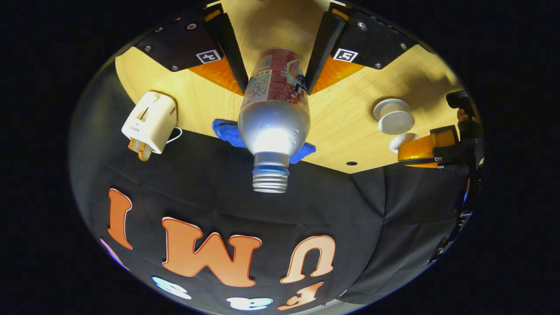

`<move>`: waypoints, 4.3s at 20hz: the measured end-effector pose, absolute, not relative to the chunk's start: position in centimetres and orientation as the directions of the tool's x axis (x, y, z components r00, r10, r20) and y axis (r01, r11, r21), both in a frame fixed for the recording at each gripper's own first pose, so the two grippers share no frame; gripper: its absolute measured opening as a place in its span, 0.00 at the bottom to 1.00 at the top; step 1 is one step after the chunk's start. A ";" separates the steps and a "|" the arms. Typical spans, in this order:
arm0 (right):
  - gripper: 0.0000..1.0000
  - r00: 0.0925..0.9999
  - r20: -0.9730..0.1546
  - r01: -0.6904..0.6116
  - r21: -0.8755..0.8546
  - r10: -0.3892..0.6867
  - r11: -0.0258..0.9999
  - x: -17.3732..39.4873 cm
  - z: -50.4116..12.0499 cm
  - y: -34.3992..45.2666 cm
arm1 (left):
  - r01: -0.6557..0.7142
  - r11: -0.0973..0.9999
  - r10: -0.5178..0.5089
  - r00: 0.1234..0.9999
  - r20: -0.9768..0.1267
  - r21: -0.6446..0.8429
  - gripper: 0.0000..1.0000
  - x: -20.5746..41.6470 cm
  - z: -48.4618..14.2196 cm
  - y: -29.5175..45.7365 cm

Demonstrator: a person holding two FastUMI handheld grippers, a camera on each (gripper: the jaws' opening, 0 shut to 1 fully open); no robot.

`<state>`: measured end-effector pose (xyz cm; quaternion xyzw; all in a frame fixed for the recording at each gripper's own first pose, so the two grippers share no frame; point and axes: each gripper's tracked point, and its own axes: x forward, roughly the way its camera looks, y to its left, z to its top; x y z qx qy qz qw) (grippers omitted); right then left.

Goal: Open the teacup lid with one hand, grasp the water bottle and pour water into the teacup with the other hand; after pouring, place the water bottle on the coaster and then close the teacup lid.

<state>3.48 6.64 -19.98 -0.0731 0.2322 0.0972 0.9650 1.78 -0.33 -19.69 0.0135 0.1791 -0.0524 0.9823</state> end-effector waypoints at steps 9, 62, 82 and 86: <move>0.76 0.910 -0.410 -0.225 -0.354 0.065 0.908 4.8 -17.2 4.8 | 0.055 0.998 -0.052 0.938 -0.342 0.001 0.32 0.6 -18.9 2.8; 0.75 0.978 -0.057 -0.074 -0.995 0.203 0.074 13.0 -9.0 18.0 | -0.101 0.995 0.091 0.924 -0.371 -0.008 0.32 -4.9 -20.3 13.8; 0.75 0.959 0.021 0.063 -0.989 0.284 -0.137 13.8 -5.9 18.8 | -0.110 0.994 0.096 0.919 -0.382 -0.016 0.32 -5.2 -20.9 14.0; 0.75 0.955 0.018 0.067 -0.985 0.296 -0.156 13.6 -6.4 19.3 | -0.115 0.993 0.100 0.917 -0.385 -0.016 0.32 -5.4 -21.2 14.1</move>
